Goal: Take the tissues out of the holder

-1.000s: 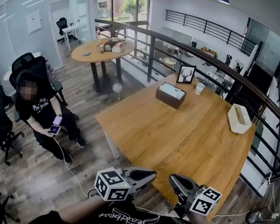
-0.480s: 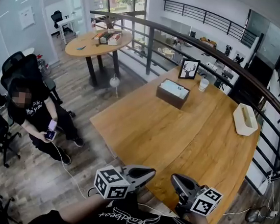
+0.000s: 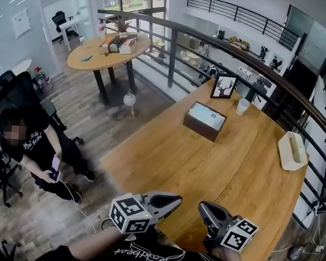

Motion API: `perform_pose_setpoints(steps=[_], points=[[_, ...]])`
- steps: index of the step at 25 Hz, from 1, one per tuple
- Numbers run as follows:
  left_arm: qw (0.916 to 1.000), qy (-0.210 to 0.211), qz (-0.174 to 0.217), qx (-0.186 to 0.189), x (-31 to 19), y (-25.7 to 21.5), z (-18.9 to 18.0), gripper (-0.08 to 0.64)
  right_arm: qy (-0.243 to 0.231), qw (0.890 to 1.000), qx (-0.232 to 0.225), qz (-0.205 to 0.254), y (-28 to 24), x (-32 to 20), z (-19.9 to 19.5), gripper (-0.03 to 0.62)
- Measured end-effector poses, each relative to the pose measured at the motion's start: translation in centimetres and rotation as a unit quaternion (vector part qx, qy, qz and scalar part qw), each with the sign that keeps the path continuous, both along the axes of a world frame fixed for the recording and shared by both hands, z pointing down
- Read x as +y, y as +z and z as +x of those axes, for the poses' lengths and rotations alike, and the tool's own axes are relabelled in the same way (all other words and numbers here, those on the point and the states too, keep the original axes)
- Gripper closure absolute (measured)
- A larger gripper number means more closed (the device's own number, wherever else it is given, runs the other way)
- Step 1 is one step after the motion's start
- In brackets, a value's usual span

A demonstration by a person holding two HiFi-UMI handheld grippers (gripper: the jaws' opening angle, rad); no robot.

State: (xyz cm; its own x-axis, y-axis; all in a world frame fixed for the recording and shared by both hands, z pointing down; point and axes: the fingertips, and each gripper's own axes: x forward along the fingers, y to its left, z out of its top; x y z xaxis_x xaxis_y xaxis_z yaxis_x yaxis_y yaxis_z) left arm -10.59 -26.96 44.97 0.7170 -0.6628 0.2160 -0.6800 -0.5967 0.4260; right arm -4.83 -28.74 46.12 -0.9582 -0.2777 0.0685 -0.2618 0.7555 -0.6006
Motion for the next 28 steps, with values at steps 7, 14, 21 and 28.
perform_pose_setpoints(steps=[7,14,21,28], points=[[0.997,0.054,0.042,-0.036,-5.7,-1.0,-2.3,0.546,0.034,0.999,0.003,0.005,-1.1,-5.9,-2.7,0.575],[0.9969,0.072,0.018,-0.026,-12.4,-0.9,-4.4,0.546,0.074,0.997,0.004,0.027,-2.9,-11.2,-3.9,0.575],[0.9934,0.105,0.027,-0.039,-18.4,-0.8,-4.3,0.546,0.111,0.993,0.002,0.028,-2.3,-16.2,-3.9,0.575],[0.9905,0.124,0.028,-0.051,-22.9,0.1,-4.2,0.546,0.132,0.991,-0.009,0.028,-1.6,-20.4,-4.2,0.575]])
